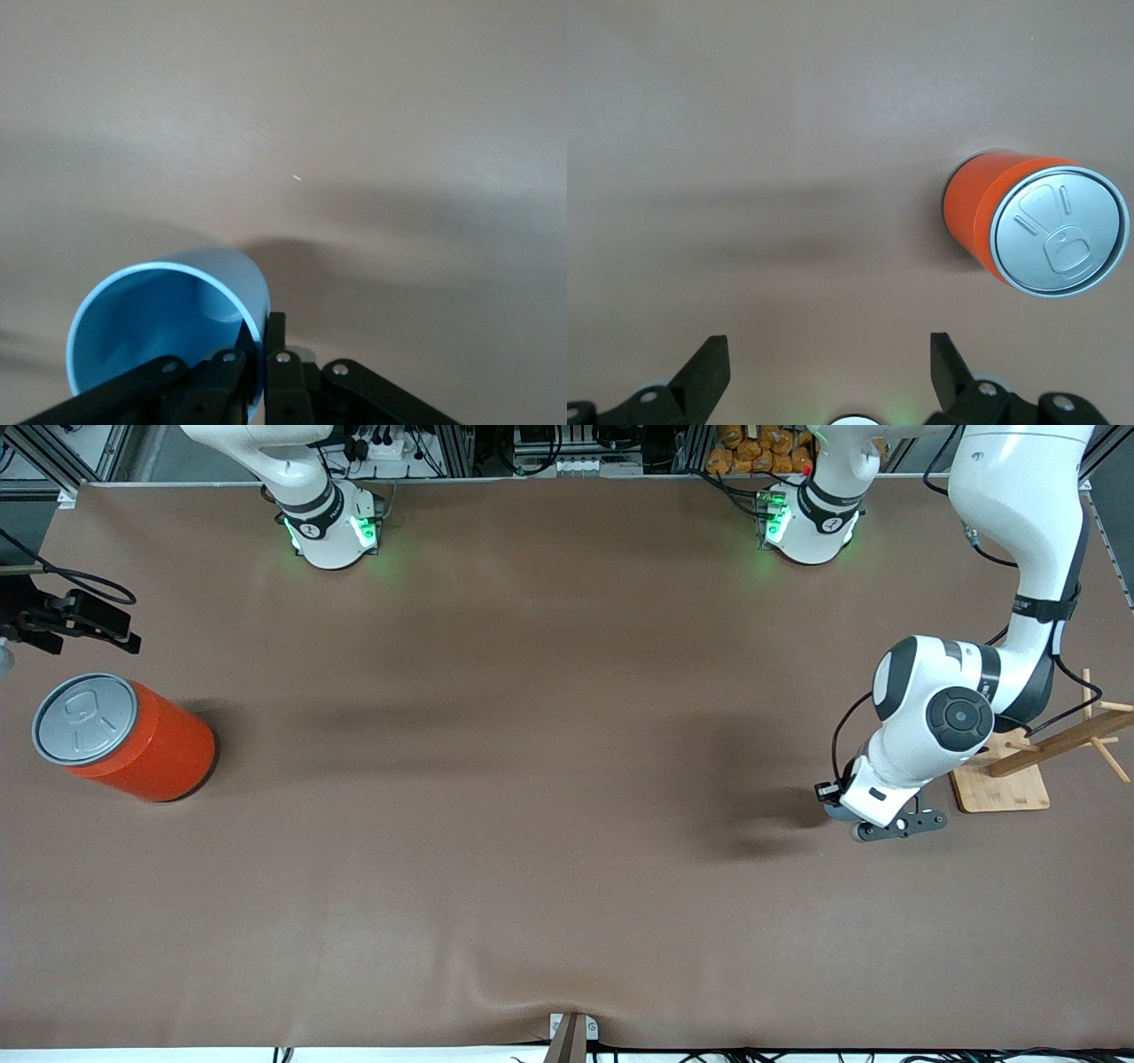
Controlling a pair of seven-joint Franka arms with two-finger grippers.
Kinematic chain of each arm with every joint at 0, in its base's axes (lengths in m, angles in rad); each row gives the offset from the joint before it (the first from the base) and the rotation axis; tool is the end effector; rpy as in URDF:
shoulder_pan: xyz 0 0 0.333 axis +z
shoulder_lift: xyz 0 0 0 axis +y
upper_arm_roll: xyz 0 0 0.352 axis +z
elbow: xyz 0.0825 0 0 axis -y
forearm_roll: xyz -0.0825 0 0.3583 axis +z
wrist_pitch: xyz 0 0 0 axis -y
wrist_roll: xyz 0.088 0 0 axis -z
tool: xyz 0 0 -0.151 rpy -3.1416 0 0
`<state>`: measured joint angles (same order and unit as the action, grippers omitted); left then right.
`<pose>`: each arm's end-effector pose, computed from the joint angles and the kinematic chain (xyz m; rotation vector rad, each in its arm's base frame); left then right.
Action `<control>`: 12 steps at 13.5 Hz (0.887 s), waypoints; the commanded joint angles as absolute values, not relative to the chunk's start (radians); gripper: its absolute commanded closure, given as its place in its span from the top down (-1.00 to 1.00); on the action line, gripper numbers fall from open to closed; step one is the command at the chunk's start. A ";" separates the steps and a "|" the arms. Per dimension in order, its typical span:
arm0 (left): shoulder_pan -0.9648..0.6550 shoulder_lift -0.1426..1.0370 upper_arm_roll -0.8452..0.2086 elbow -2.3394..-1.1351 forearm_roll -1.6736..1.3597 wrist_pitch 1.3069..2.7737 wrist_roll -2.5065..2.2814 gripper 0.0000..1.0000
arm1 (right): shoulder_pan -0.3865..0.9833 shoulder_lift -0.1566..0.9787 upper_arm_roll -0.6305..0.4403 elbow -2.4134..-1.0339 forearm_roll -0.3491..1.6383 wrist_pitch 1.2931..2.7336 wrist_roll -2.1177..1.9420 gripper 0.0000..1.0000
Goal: Flip cup
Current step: 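Lift the cup with the left gripper and rotate it opening up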
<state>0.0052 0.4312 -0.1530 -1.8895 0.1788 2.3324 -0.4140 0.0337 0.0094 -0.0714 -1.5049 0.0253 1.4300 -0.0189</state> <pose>0.6261 -0.0786 0.2874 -3.0726 -0.2437 -0.0575 0.5136 -0.0151 0.6290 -3.1119 0.0254 0.1301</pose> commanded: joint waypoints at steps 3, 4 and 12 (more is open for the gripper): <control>0.037 0.468 -0.156 -1.888 0.215 2.370 -0.454 -1.00 | 0.014 0.009 -0.060 -1.503 0.040 1.431 -0.020 1.00; 0.037 0.468 -0.156 -1.888 0.215 2.372 -0.457 -1.00 | 0.014 0.009 -0.060 -1.503 0.040 1.431 -0.020 1.00; 0.063 0.364 -0.158 -1.844 0.204 2.346 -0.446 1.00 | 0.023 0.015 -0.058 -1.503 0.040 1.436 -0.020 1.00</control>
<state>0.0557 0.4381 -0.1509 -1.8382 0.1860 2.3677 -0.4329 0.0337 0.0115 -0.0700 -1.5055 0.0254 1.4310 -0.0189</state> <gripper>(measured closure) 0.273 0.000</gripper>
